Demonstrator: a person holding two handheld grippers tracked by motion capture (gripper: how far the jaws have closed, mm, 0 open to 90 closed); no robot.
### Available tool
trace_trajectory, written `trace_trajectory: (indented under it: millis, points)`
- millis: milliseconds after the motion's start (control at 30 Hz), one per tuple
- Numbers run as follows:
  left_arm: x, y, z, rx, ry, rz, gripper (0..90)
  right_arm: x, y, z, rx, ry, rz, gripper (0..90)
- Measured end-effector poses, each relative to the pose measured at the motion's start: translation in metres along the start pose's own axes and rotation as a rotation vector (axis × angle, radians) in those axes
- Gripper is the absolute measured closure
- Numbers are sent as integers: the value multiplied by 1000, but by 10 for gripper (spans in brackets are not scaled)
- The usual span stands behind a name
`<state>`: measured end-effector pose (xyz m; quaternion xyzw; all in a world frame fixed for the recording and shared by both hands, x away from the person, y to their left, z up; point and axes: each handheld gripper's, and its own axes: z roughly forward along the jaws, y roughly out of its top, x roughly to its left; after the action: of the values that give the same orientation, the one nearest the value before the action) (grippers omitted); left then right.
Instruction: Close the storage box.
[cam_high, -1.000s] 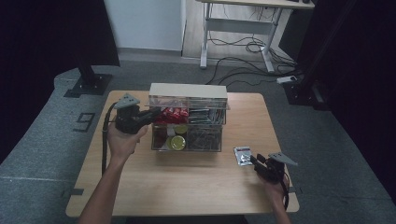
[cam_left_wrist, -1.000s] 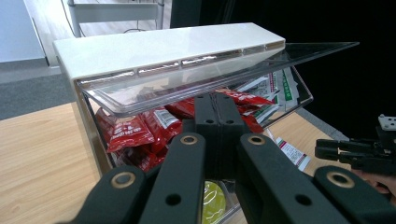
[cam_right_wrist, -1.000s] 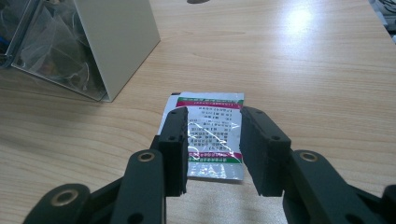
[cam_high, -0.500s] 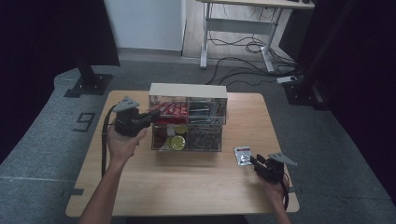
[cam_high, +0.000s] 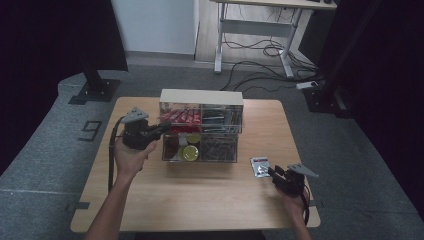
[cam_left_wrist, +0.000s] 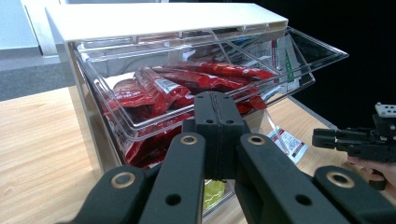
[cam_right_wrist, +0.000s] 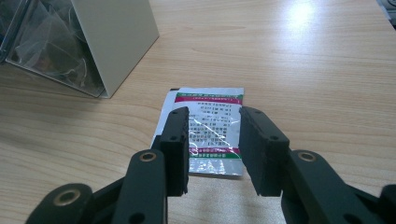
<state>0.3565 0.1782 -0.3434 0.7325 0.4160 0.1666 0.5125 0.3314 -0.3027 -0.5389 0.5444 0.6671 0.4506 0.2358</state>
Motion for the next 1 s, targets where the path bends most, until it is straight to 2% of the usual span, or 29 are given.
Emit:
trace_trajectory:
  millis: [600, 767, 1000]
  points:
    - [3, -9, -5, 7, 0, 6, 896, 2, 0, -1, -4, 12, 3, 620]
    - [4, -16, -6, 2, -31, 10, 844, 2, -1, -1, -3, 21, 2, 615]
    - [3, -30, -11, 3, -53, 29, 769, 5, -1, -3, 0, 42, -10, 603]
